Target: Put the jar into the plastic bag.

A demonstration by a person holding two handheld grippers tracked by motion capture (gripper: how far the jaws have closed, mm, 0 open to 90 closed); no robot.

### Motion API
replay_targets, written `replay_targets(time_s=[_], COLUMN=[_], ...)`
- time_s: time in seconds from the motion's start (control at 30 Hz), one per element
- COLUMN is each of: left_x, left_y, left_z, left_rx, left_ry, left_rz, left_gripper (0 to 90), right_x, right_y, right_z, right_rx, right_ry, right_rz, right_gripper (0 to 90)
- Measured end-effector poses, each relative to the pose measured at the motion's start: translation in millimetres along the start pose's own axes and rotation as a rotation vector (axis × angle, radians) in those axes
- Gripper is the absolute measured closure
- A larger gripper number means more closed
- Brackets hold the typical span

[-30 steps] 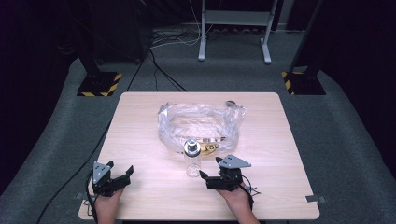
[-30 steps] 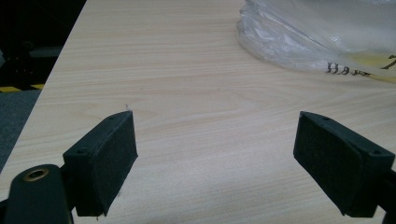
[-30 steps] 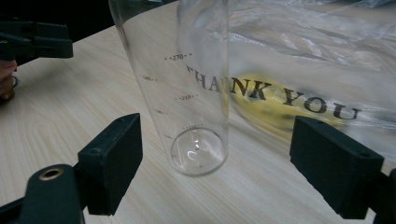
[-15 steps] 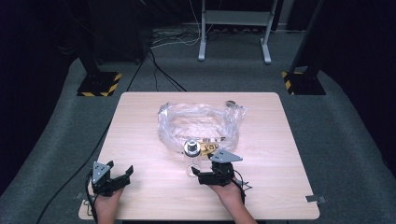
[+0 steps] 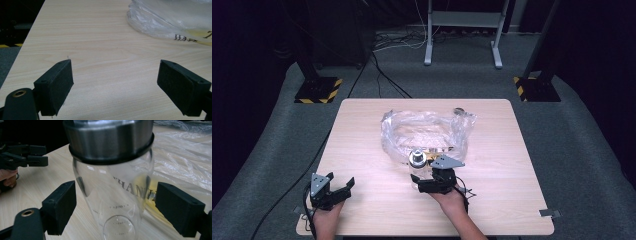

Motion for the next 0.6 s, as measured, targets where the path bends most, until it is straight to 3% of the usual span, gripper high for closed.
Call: replay_targets(time_s=[0.4,0.6], left_x=[0.7,1.1], left_y=[0.0,0.0], left_z=[0.0,0.1], left_rx=[0.0,0.0], left_ry=[0.013,0.017], left_rz=[-0.002,-0.004], left_gripper=[13.0,13.1], right_x=[2.2,3.0], right_y=[-11.7,-15.8], right_z=[8.9,9.6], right_rx=[0.008,0.019], right_ry=[0.009,0.006], right_rz=[0.01,0.023], right_gripper=[18.5,23.8])
Point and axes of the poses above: each handheld gripper's, and its own axes: y roughly backward along the jaws, z roughly out of its top, x roughly to its left, the point moved 10 cm from there along -y, roughly forward along the jaws, and after that the axes turned 9 degrees about -x, right-handed, at the moved point
